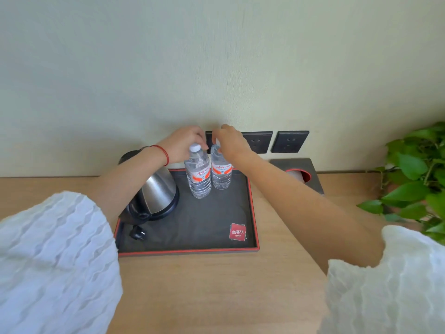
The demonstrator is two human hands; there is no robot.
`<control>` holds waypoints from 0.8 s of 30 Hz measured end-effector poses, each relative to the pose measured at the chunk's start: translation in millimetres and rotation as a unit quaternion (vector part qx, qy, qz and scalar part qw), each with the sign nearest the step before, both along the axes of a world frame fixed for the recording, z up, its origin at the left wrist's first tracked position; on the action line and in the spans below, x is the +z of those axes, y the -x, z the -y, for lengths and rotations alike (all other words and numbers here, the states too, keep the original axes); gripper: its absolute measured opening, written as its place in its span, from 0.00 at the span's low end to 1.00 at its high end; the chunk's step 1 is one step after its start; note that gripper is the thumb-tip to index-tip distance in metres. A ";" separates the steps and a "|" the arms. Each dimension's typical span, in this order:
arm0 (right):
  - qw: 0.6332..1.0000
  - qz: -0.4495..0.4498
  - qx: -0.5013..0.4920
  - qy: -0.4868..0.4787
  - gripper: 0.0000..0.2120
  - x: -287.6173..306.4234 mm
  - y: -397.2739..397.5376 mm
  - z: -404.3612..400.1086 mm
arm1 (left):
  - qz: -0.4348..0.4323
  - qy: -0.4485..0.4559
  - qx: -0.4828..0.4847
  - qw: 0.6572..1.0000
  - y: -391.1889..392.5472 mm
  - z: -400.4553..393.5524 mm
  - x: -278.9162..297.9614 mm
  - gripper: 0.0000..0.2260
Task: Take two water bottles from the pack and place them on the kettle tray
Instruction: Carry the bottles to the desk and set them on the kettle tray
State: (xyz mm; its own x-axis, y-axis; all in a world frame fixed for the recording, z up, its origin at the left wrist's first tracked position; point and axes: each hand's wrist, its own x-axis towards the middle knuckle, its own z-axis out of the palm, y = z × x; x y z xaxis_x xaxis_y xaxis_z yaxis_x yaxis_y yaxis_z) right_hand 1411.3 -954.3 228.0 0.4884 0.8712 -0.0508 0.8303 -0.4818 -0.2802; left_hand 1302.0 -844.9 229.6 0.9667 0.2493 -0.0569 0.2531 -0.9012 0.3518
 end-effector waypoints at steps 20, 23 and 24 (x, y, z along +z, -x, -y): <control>1.000 -0.002 0.005 0.003 0.15 -2.4 -1.7 6.2 | 0.125 0.139 0.225 0.956 1.1 -3.2 -29.5 0.16; 1.000 0.006 0.000 0.004 0.14 -3.2 -1.1 3.7 | 0.101 0.136 0.212 0.962 -6.1 -8.4 -24.9 0.15; 1.000 0.009 -0.002 0.005 0.14 -3.1 -1.1 2.6 | 0.093 0.136 0.211 0.963 -8.0 -9.5 -23.2 0.15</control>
